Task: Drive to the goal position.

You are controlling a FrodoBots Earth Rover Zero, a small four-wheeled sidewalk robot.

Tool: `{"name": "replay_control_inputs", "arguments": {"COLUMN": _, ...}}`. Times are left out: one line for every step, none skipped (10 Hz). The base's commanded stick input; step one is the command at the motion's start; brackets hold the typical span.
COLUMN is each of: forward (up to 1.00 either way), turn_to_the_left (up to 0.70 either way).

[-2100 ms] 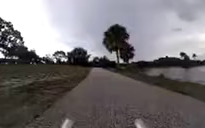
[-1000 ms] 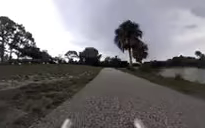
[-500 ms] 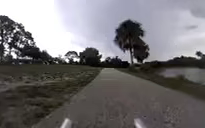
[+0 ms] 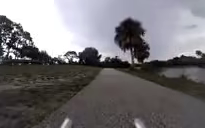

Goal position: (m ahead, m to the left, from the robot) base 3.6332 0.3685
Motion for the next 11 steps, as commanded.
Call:
{"name": "replay_control_inputs", "arguments": {"forward": 1.0, "turn_to_the_left": 0.0}}
{"name": "replay_control_inputs", "arguments": {"forward": 1.0, "turn_to_the_left": 0.0}}
{"name": "replay_control_inputs", "arguments": {"forward": 1.0, "turn_to_the_left": 0.0}}
{"name": "replay_control_inputs", "arguments": {"forward": 1.0, "turn_to_the_left": 0.0}}
{"name": "replay_control_inputs", "arguments": {"forward": 1.0, "turn_to_the_left": 0.0}}
{"name": "replay_control_inputs", "arguments": {"forward": 1.0, "turn_to_the_left": 0.0}}
{"name": "replay_control_inputs", "arguments": {"forward": 1.0, "turn_to_the_left": 0.0}}
{"name": "replay_control_inputs", "arguments": {"forward": 1.0, "turn_to_the_left": 0.0}}
{"name": "replay_control_inputs", "arguments": {"forward": 1.0, "turn_to_the_left": 0.0}}
{"name": "replay_control_inputs", "arguments": {"forward": 1.0, "turn_to_the_left": 0.0}}
{"name": "replay_control_inputs", "arguments": {"forward": 1.0, "turn_to_the_left": 0.0}}
